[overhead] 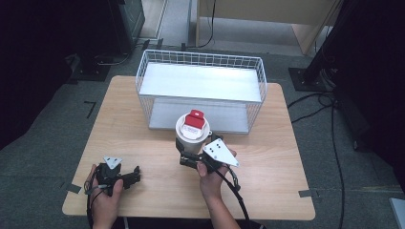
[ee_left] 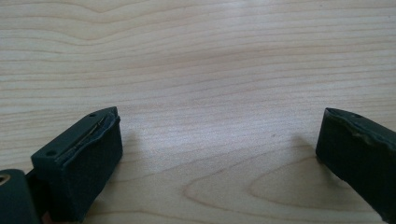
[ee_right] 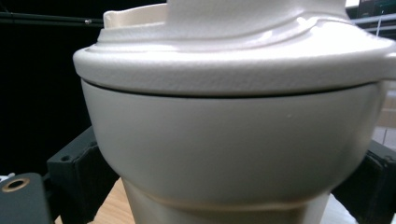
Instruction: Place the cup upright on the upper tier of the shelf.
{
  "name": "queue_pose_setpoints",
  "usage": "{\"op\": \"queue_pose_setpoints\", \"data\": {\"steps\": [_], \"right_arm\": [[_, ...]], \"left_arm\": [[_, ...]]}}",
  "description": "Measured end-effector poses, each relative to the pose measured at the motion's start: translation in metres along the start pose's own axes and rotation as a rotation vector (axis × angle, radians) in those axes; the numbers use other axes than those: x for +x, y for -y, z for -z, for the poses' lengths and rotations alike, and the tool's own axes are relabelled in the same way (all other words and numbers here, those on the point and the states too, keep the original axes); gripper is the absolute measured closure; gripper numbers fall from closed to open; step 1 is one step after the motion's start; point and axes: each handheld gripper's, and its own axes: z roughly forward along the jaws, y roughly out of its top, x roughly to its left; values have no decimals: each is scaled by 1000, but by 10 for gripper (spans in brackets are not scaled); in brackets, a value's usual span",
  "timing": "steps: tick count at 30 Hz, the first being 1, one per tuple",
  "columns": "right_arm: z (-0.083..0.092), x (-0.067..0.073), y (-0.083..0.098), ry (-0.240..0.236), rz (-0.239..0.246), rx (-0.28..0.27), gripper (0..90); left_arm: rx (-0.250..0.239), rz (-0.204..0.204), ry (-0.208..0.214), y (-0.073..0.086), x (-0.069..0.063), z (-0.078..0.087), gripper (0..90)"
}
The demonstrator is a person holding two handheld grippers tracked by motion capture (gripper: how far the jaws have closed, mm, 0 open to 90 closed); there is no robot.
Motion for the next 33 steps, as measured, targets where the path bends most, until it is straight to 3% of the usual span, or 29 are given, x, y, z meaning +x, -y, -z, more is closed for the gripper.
{"op": "queue_pose_setpoints", "data": {"steps": [25,33], "right_arm": [[-9,-17,-38,23,42,-48,69],[-13,-23,-48,24,34,-63,69]], "left_arm": [[2,-6,3,0,0,0,8],[2,-6,3,0,0,0,8]]}}
